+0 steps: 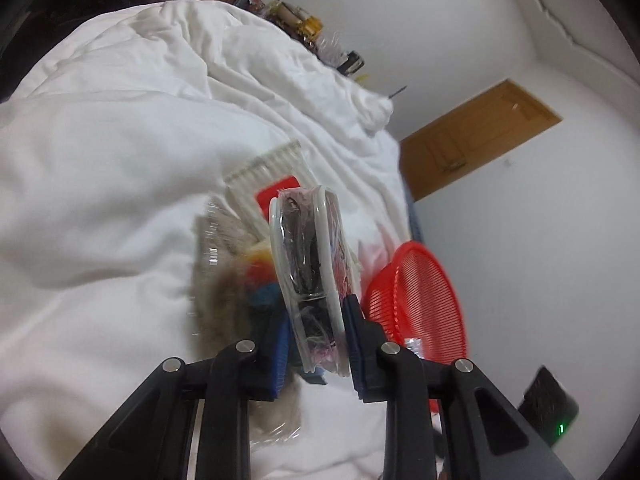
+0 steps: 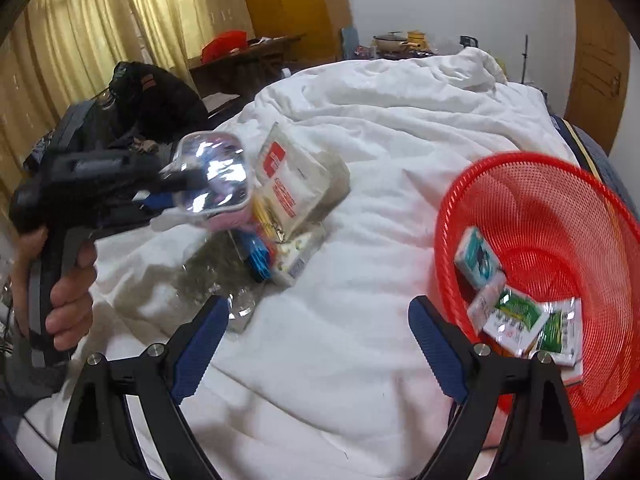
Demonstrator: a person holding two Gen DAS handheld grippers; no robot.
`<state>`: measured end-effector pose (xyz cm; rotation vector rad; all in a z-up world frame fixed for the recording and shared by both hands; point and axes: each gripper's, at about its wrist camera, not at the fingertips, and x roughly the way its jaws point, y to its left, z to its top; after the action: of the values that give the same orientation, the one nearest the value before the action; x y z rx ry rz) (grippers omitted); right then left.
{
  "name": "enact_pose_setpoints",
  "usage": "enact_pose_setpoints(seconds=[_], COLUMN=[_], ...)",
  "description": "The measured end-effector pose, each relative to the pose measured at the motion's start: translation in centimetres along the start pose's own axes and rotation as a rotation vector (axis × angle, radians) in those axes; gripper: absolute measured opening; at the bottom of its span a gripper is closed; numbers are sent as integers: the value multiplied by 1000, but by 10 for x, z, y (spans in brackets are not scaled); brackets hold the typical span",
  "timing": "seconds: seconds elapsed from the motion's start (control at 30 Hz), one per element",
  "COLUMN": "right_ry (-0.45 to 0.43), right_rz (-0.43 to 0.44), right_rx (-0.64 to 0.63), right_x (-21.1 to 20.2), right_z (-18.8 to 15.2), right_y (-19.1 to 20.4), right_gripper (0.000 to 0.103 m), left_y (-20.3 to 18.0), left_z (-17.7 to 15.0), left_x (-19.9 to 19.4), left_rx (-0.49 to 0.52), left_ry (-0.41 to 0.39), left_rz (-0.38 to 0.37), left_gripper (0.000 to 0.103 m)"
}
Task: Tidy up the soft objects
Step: 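Grasp the clear sticker box with the left tool while the right tool grasps the straw bag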
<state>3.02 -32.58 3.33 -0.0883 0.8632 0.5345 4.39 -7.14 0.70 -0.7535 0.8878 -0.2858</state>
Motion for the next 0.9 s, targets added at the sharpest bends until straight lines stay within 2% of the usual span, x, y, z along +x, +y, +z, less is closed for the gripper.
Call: enact_pose_setpoints(seconds=[0.13,0.33,0.47,0.57,0.63,0.7,0.9], right_ry=[46,120,181,205,218,226,168], right_rz=[21,9,-10,-64,-88,-80,-80], right_rx=[-51,-224,-257,-258,-241,-209,-173], right_x=[15,59,93,114,123,125,97], right_z=[29,62,62,53,48,45,47], right_y=[20,71,87,89,86,80,68], right_gripper=[91,91,91,80,64,39,32], left_y=[34,57,60,58,55,52,46], left_z=[2,2,3,3,2,2,2], left_x=[-25,-43,-57,-65,-67,-67,-59], left_rx=[-90,-154,-149,-141,-136,-125,-116], left_ry=[-43,-75,-125,-145,-145,-143,-121], left_rz=[-101,-163,-180,-187,-194,-186,-182], left_gripper=[25,25,25,25,25,25,25])
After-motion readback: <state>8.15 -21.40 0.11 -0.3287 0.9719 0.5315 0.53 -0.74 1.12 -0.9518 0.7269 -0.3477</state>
